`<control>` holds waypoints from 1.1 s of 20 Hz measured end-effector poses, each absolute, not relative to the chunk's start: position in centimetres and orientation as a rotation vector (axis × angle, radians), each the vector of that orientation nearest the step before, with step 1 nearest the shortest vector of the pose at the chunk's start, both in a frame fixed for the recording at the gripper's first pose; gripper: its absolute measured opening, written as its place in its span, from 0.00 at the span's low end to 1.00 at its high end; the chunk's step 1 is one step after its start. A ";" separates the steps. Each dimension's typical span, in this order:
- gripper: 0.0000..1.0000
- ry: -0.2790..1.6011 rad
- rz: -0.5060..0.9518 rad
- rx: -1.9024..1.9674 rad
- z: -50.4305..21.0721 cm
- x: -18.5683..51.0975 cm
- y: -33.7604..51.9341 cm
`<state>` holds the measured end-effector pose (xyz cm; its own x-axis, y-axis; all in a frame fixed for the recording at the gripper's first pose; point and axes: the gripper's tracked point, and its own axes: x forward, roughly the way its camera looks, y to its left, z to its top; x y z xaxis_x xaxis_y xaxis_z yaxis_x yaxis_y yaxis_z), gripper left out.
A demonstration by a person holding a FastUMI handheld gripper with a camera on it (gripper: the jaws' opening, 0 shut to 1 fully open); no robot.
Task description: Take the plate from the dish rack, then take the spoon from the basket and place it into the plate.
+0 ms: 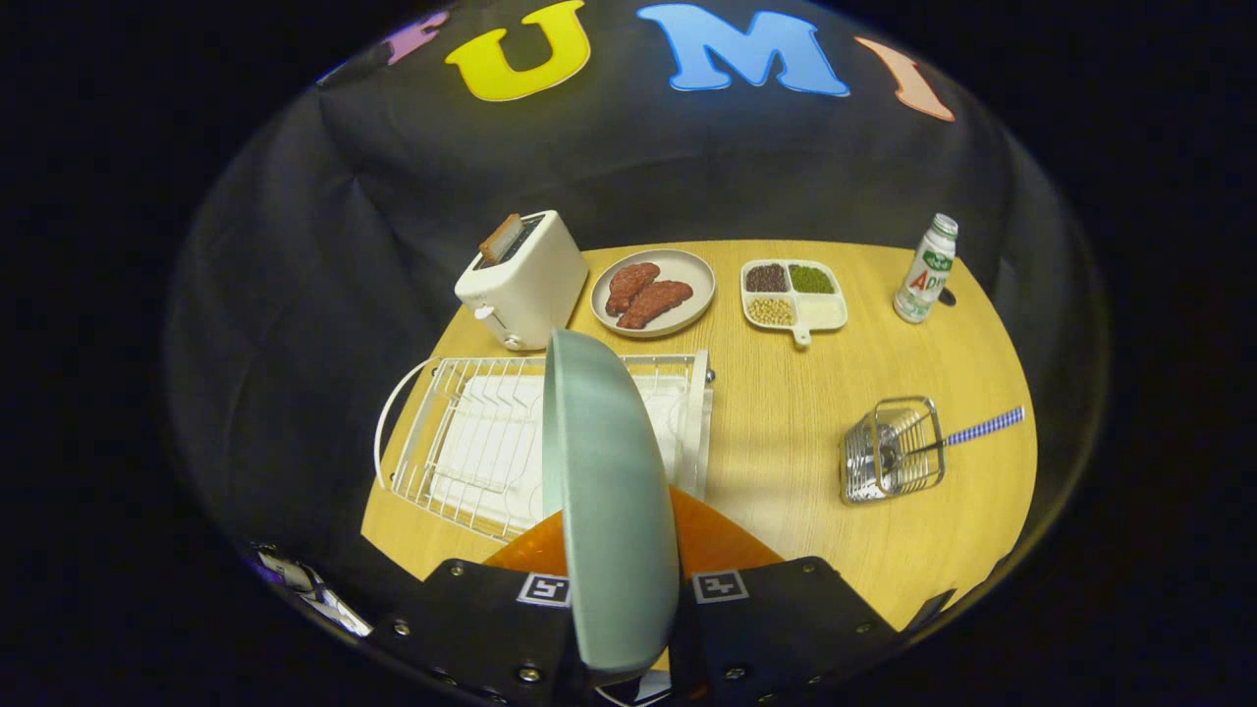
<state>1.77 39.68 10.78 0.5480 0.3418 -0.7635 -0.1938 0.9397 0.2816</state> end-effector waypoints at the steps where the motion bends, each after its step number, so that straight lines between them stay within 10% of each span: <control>1: 0.29 0.944 0.338 0.203 10.4 0.3 39.4; 22: 0.31 1.255 0.484 0.423 -5.5 -12.6 43.0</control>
